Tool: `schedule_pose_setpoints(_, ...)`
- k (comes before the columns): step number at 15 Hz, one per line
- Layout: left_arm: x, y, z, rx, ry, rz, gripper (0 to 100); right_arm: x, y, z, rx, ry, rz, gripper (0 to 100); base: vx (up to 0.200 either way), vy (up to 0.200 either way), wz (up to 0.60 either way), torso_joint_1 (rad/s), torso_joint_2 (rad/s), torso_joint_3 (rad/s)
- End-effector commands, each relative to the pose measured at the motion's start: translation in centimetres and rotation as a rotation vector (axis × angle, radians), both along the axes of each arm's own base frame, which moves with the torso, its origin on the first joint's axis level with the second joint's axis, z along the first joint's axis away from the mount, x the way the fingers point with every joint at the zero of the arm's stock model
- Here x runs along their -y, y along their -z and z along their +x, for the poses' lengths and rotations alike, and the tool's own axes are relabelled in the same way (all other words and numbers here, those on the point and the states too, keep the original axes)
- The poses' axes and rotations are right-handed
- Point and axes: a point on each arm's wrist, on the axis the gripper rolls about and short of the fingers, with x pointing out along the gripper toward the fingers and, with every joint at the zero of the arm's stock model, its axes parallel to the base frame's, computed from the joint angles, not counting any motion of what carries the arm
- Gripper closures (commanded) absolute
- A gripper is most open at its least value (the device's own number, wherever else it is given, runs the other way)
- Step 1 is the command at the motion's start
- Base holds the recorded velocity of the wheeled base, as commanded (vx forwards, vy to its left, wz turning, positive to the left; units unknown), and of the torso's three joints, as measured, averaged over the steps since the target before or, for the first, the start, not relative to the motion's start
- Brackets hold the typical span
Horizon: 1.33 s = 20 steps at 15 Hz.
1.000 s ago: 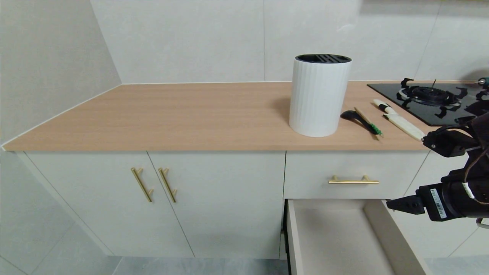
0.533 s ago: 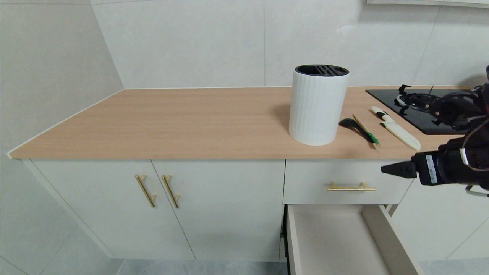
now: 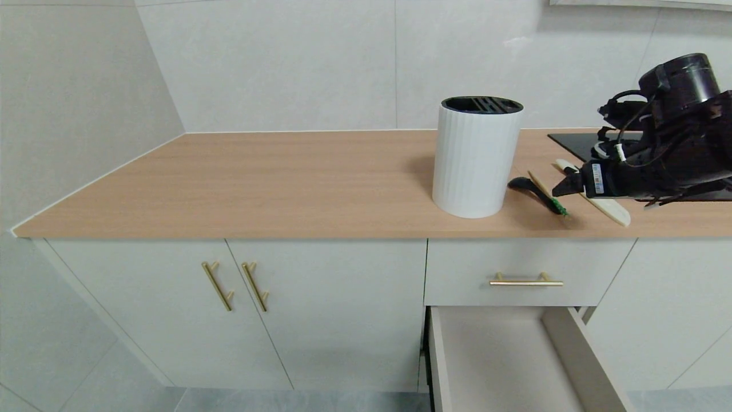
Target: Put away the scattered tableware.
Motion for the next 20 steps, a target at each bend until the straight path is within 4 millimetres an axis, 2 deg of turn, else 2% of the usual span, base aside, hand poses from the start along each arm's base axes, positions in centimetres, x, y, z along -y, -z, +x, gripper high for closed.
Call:
schedule_pose_setpoints(1, 0.0, 0.0, 0.0, 0.0, -0.002, 0.0, 0, 0.0, 2.5, 3.0, -0.063, 0.011, -0.009, 0, 0.0, 0.0, 0.0, 0.0, 0.0, 0.0)
schedule_pose_setpoints(3, 0.0, 0.0, 0.0, 0.0, 0.001, 0.0, 0, 0.1, 3.1, 3.9, -0.072, 0.02, -0.011, 0, 0.0, 0.0, 0.0, 0.0, 0.0, 0.0)
schedule_pose_setpoints(20, 0.0, 0.0, 0.0, 0.0, -0.002, 0.0, 0, 0.8, 4.9, 6.1, -0.104, 0.046, -0.01, 0, 0.0, 0.0, 0.0, 0.0, 0.0, 0.0)
